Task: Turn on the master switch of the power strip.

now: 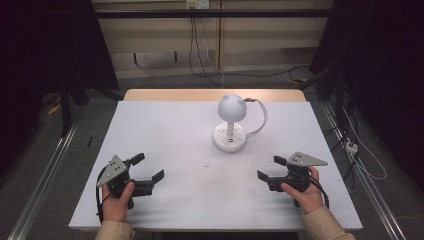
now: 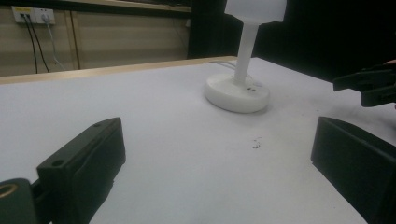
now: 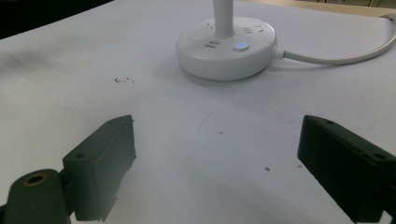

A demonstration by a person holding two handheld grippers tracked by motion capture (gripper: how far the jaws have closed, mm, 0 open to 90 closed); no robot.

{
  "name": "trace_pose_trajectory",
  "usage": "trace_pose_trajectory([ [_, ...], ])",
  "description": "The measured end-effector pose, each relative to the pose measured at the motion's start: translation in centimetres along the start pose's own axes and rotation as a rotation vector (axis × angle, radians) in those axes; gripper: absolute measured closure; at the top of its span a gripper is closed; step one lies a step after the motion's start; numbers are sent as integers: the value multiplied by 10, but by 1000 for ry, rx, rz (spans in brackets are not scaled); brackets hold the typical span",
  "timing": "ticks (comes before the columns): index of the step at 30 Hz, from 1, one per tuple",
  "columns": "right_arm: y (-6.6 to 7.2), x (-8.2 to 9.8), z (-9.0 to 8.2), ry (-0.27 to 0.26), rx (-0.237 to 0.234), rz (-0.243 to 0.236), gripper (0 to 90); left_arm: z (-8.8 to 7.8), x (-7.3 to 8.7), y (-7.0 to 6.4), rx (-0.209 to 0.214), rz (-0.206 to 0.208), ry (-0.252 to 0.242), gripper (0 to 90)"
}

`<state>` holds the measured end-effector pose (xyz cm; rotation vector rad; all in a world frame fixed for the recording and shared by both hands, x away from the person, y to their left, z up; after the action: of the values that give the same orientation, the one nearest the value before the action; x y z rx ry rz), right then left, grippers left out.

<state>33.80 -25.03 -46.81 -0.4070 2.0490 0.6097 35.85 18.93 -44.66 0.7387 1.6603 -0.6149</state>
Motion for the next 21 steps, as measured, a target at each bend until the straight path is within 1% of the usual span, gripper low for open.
trace_pose_trajectory([
  [3,0,1,-1,-1,-4,5,110,0,0,0,0,1,1,27],
  [9,0,3,-4,4,-1,-4,110,0,1,0,0,1,1,27],
  [11,0,3,-5,0,-3,-9,110,0,1,0,-1,2,1,27],
  [14,0,4,-8,-10,-10,-4,109,0,1,0,-2,1,7,27],
  [17,-1,5,-11,-6,-1,-12,109,1,2,0,0,0,10,27],
  [18,-1,6,-13,-3,3,-22,109,1,2,0,0,-2,9,27],
  [21,-3,10,-16,3,4,-19,109,1,2,1,-2,-2,9,27],
])
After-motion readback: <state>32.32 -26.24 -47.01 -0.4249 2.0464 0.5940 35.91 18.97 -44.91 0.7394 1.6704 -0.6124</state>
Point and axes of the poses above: each handheld gripper's, and its own axes: z roughly forward along the jaws, x roughly out of its underside, y roughly to its left, the point moved 4 cm from there along z, roughly forward along the jaws, and after that the axes turned 8 degrees about z, right-handed, at the moved point
